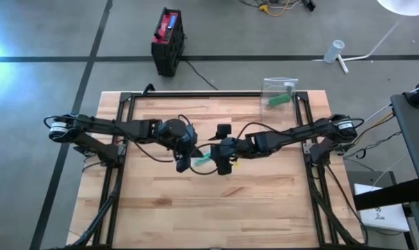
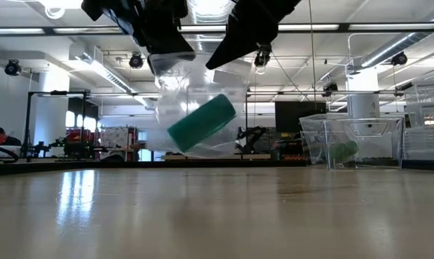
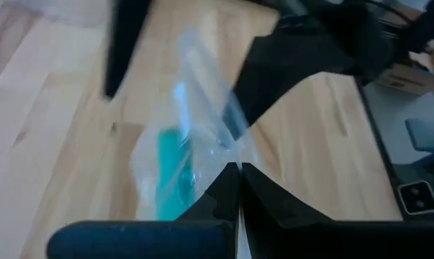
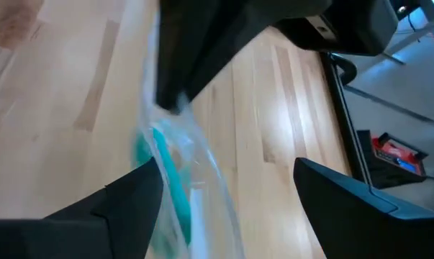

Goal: Roll bandage
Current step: Put the rolled dark green bandage into the transparent zip bag

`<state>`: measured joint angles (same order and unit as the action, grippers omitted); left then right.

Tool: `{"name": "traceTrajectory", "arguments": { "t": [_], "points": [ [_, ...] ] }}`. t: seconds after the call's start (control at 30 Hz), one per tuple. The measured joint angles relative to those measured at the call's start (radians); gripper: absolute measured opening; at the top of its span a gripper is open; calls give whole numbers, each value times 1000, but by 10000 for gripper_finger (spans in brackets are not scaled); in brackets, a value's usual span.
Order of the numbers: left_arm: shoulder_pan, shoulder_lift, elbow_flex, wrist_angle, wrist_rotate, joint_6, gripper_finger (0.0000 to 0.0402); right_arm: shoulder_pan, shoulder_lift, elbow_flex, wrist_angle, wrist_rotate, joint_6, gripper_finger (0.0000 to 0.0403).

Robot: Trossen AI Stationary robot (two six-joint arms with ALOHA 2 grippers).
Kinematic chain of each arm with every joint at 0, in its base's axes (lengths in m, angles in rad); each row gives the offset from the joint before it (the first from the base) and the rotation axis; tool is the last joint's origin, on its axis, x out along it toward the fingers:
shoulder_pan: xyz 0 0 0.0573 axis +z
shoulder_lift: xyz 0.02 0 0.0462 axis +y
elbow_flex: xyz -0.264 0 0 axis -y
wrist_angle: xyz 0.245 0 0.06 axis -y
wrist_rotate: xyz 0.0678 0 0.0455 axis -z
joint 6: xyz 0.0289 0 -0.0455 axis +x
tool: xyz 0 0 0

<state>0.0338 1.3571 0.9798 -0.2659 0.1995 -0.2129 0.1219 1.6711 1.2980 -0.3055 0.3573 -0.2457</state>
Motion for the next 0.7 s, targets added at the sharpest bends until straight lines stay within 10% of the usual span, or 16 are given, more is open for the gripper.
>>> {"name": "traceTrajectory", "arguments": {
  "t": [0.3,0.7],
  "points": [
    [-24,0,0,47,27,66,0,-5,39,1,35,-207,26,230],
    [-19,0,0,-5,-2,81,9,-2,40,1,47,-208,24,42]
  ]
}}
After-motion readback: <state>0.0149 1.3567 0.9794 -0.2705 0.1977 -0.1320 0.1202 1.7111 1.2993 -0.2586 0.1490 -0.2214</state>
